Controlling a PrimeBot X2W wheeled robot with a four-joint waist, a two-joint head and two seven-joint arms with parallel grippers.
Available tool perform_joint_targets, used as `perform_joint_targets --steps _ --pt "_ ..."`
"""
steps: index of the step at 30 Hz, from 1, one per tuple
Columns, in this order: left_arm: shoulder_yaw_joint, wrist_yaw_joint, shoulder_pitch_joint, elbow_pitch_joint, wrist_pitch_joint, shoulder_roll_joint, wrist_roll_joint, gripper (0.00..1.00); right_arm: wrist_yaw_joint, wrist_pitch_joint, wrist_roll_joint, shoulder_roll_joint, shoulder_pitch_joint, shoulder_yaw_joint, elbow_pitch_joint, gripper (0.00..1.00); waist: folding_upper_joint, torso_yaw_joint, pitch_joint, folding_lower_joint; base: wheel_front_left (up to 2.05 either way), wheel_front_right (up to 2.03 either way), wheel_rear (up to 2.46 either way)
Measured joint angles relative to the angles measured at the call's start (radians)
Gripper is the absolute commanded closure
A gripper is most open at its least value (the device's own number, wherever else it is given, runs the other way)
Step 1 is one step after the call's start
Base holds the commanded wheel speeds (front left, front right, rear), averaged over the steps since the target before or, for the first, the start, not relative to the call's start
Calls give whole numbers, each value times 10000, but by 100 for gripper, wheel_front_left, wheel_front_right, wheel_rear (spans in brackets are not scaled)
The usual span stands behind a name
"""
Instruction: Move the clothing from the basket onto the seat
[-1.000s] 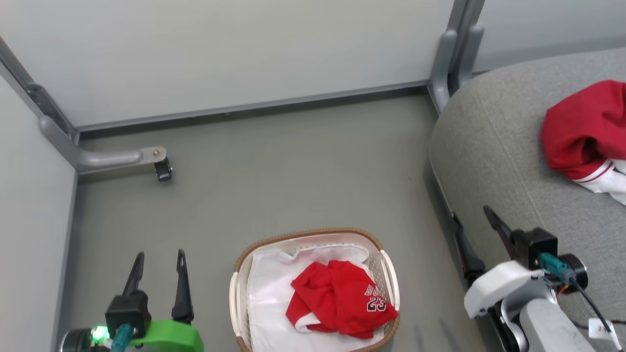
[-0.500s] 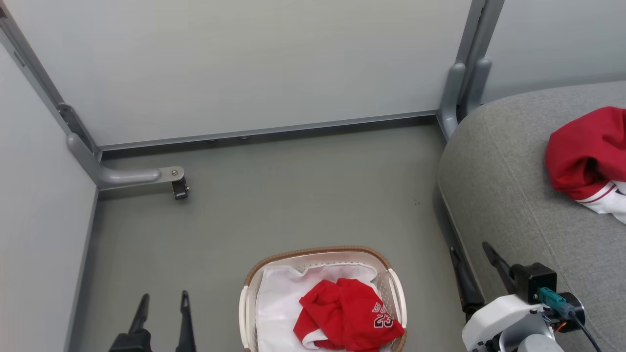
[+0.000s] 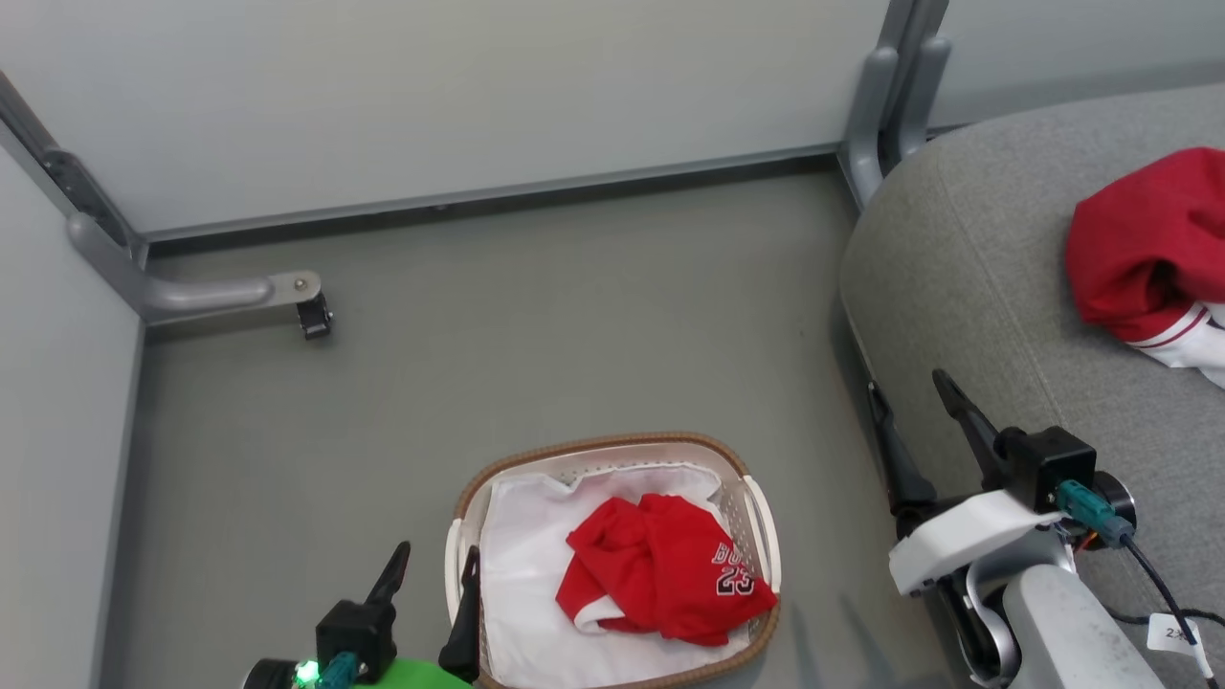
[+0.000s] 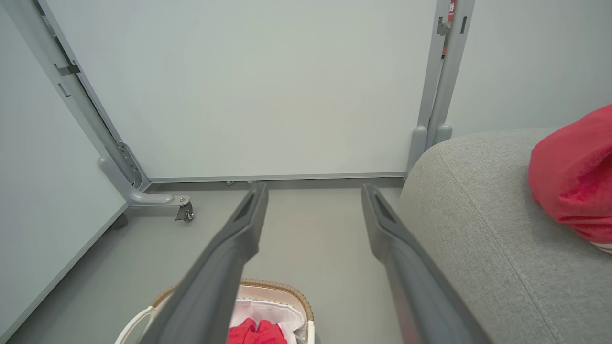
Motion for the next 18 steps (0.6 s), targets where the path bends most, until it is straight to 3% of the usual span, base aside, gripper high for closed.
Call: perform_joint_targets --steps 18 --pt "-2245 -299 -3477 2604 0 -25 -472 0 -2 -2 420 127 -2186 184 -1212 0 0 -1020 3117 0 0 0 0"
